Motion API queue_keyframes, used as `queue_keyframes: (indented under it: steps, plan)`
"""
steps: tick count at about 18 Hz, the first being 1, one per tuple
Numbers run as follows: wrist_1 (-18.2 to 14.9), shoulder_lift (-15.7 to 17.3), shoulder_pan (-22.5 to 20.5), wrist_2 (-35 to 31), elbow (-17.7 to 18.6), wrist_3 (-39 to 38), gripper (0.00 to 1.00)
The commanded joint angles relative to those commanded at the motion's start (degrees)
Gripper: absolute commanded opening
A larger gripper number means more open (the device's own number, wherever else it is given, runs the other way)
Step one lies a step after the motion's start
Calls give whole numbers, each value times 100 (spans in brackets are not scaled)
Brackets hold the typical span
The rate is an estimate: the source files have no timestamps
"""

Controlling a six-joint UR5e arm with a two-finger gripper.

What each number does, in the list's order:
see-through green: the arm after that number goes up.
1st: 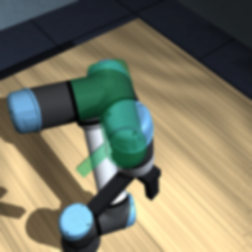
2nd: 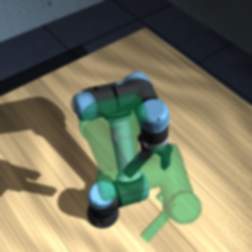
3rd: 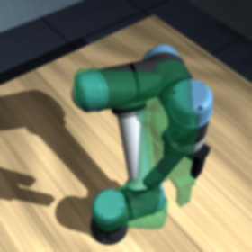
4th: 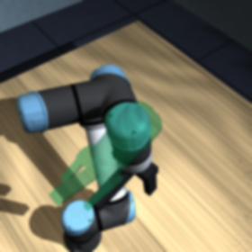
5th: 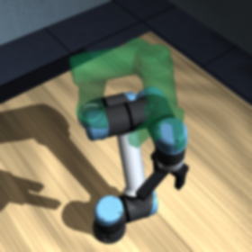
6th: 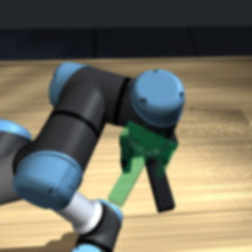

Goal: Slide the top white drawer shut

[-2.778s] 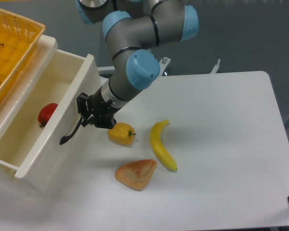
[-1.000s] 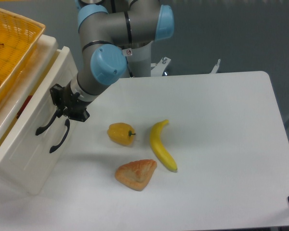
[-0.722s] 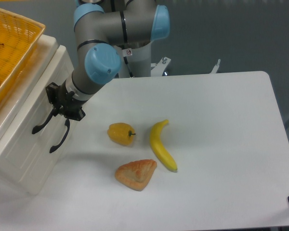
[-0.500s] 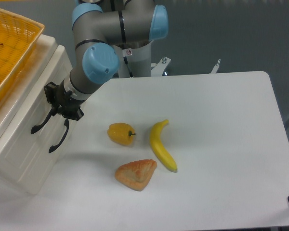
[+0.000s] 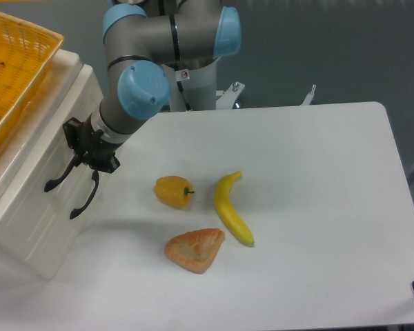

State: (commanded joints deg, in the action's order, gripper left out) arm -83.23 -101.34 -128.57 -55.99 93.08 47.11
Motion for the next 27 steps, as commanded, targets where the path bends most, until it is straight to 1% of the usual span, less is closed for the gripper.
queue_keyframes:
  steps: [3,4,6,8,11,12,13,15,16,17,19,21,23,24,25,27]
  plan:
    - [18,-52,-335,-9,-158,18,28]
    - [35,-70,-466,-26,-202,18,32]
    - [210,-105,-721,-96,-237,62,35]
    - [447,-158,-1002,-254,-272,141,42]
    - [808,-281,-1450,-632,-317,360,63]
    - [931,-290,-1626,-729,-325,474,72]
    - [1036,-351,-1819,-764,-334,649,76]
    - [1134,-387,-2249,-782,-404,1079,86]
    - [1151,-439,-2443,-791,-457,1342,95]
    - [1143,-492,-2636,-800,-544,1589,100]
    - [1221,-597,-2927,-931,-685,1845,100]
    - [1615,-676,-3156,-1159,-721,1986,100]
    - [1888,-799,-3279,-1772,-730,2371,100]
    - [1942,-861,-3358,-2115,-747,2669,100]
    - [1934,-905,-3446,-2327,-791,2829,100]
    - [1934,-1098,-3692,-2443,-861,2997,100]
